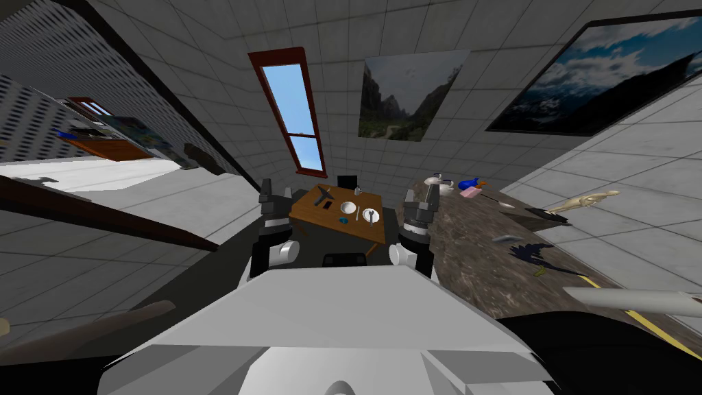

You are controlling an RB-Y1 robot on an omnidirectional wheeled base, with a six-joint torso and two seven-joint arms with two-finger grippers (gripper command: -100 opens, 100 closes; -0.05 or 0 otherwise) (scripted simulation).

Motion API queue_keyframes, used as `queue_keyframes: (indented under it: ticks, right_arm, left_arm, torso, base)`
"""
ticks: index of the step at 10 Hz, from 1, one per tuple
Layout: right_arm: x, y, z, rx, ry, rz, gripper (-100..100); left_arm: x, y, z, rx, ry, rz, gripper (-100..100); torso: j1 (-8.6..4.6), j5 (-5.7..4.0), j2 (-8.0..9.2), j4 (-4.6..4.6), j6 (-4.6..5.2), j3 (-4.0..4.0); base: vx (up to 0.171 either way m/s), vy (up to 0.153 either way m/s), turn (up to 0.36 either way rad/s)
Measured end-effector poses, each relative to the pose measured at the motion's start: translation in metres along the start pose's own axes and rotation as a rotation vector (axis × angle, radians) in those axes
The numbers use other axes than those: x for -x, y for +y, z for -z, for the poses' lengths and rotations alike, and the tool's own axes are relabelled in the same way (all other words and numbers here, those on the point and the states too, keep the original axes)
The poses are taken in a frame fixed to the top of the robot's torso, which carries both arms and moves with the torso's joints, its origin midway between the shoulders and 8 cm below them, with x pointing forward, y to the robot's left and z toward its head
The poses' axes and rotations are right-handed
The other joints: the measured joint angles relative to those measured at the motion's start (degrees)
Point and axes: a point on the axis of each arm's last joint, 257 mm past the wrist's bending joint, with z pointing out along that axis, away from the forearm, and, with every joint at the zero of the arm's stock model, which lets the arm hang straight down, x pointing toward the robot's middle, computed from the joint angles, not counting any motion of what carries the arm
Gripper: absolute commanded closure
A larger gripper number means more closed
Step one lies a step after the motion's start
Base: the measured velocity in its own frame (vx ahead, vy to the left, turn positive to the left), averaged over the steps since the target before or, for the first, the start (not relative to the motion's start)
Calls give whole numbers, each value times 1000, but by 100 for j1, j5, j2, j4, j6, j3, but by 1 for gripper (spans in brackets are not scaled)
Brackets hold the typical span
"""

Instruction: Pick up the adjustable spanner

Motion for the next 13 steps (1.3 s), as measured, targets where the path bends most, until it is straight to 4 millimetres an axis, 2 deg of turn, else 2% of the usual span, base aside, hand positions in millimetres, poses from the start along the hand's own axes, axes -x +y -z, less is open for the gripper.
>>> queue_keyframes:
  ticks: [4, 7, 10, 13]
  right_arm:
    - [-6, -16, 0, -49, 82, -42, -100]
    - [-7, -44, -2, -131, 142, -105, -100]
    - [-5, -64, -1, -201, 162, -159, -100]
    - [1, -94, 0, -292, 175, -219, -100]
  left_arm:
    - [0, 0, 0, 0, 0, 0, 0]
    - [0, 0, 0, 0, 0, 0, 0]
    - [0, 0, 0, 0, 0, 0, 0]
    - [0, 0, 0, 0, 0, 0, 0]
  torso:
    - [0, 0, 15, 3, -1, 8]
    - [-2, 0, 18, 4, -1, 11]
    - [-1, 0, 10, 3, 1, 6]
    - [-4, -1, 14, 3, 1, 8]
  base:
    - [-36, 5, 67]
    - [-46, 5, 77]
    - [-30, 5, 80]
    - [-42, -1, 112]
